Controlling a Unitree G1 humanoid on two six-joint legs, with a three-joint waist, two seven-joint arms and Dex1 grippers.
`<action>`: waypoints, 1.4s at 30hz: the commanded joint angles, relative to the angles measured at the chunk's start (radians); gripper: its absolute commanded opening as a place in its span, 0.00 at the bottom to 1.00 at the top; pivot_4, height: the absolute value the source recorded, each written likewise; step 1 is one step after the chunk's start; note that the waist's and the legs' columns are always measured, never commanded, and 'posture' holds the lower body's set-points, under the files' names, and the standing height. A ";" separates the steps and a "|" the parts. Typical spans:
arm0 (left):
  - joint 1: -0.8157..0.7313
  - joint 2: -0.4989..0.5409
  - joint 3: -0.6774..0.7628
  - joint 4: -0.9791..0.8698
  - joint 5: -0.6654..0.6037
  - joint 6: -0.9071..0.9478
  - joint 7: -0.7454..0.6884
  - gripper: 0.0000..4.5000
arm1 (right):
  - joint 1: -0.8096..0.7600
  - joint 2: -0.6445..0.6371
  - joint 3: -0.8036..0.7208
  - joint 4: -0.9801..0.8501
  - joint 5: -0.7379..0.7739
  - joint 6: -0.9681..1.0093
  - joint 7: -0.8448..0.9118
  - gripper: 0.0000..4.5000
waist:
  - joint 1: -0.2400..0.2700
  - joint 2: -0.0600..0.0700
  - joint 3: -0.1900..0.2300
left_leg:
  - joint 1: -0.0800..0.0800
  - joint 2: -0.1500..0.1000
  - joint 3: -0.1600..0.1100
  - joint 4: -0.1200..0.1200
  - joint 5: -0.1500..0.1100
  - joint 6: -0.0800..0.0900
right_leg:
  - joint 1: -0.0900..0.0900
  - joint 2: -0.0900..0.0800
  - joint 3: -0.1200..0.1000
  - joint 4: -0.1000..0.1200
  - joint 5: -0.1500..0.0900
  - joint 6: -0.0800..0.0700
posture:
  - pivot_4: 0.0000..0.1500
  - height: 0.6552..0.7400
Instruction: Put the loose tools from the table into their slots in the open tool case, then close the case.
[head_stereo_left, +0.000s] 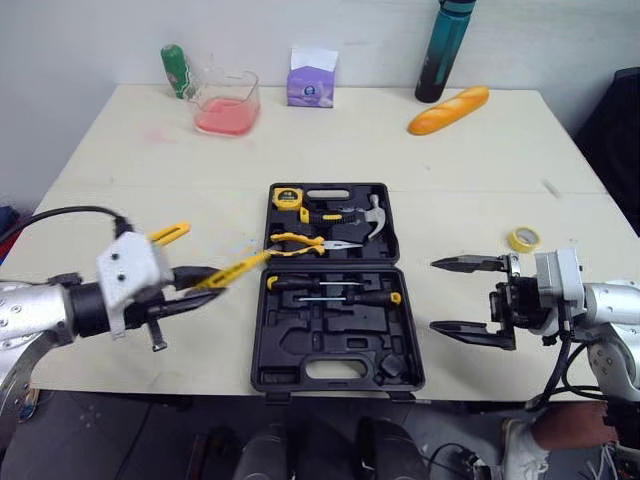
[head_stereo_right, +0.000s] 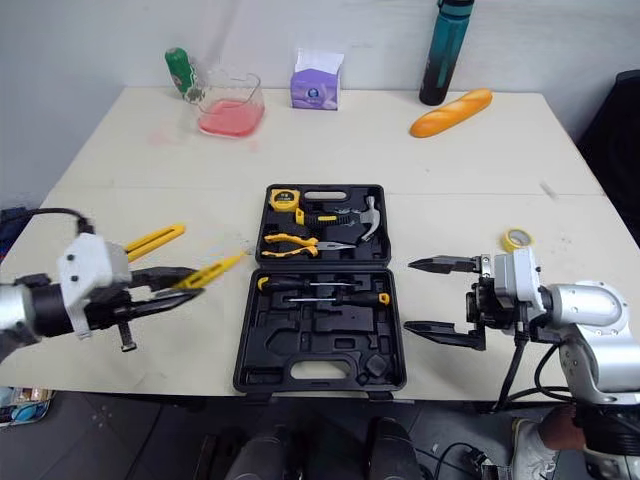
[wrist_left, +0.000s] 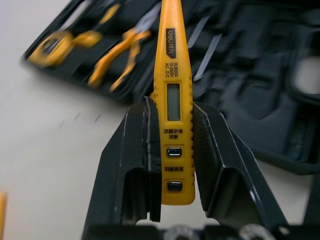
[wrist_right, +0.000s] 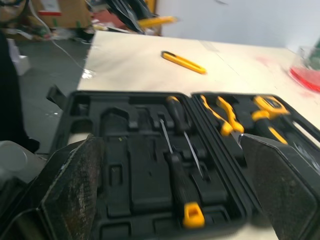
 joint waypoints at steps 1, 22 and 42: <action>-0.132 0.062 -0.114 0.060 -0.002 -0.012 -0.097 0.11 | 0.014 -0.010 -0.033 -0.019 0.009 -0.021 0.008 1.00 | -0.007 -0.001 0.000 | 0.000 0.001 0.000 0.000 0.000 -0.001 | 0.000 0.001 -0.001 0.001 0.000 0.000 | 1.00 1.00; -0.786 -0.099 -0.893 0.201 0.377 0.298 -0.146 0.11 | 0.091 0.004 -0.028 -0.072 -0.016 -0.032 -0.040 1.00 | 0.004 -0.003 0.002 | -0.001 0.000 0.000 0.003 0.002 -0.002 | 0.000 0.013 0.007 0.001 0.000 0.001 | 1.00 1.00; -0.803 -0.155 -0.961 0.236 0.484 0.378 -0.147 0.11 | 0.119 -0.001 -0.022 -0.163 -0.003 0.019 -0.107 1.00 | 0.014 -0.003 0.002 | -0.002 0.001 -0.001 0.008 0.001 -0.002 | 0.000 0.012 0.006 0.003 0.000 0.001 | 1.00 1.00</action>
